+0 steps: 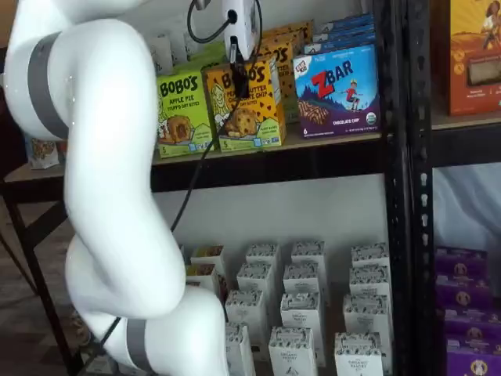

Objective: Pick up the orange box on the top shelf, the fifth box from the left

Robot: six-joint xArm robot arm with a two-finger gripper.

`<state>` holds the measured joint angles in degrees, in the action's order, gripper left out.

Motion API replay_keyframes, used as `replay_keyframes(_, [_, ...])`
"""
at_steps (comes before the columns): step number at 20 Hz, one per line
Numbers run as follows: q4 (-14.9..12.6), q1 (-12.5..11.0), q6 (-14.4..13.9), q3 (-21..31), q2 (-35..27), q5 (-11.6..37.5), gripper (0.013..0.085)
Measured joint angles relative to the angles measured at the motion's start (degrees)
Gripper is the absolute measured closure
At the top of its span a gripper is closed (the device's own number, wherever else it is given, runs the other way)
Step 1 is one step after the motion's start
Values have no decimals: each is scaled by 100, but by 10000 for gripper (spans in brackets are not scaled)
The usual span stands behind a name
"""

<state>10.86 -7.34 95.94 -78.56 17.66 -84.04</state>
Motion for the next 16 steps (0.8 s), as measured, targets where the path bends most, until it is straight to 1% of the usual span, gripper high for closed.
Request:
replay_keyframes(10, [-12,-20,19,-10,9,-9,450])
replay_keyframes(11, [5,-26,23,-7,12,-9,490])
replay_keyframes(12, [18,-31,26,-7,13,-13,490])
replay_keyframes(13, [28,-35,27,-7,14,-17,530])
replay_keyframes(14, [39,-37,29,-6,16,-24,530])
replay_keyframes(15, [45,-39,29,-6,17,-30,570])
replay_keyframes(16, [51,-39,28,-8,18,-35,570])
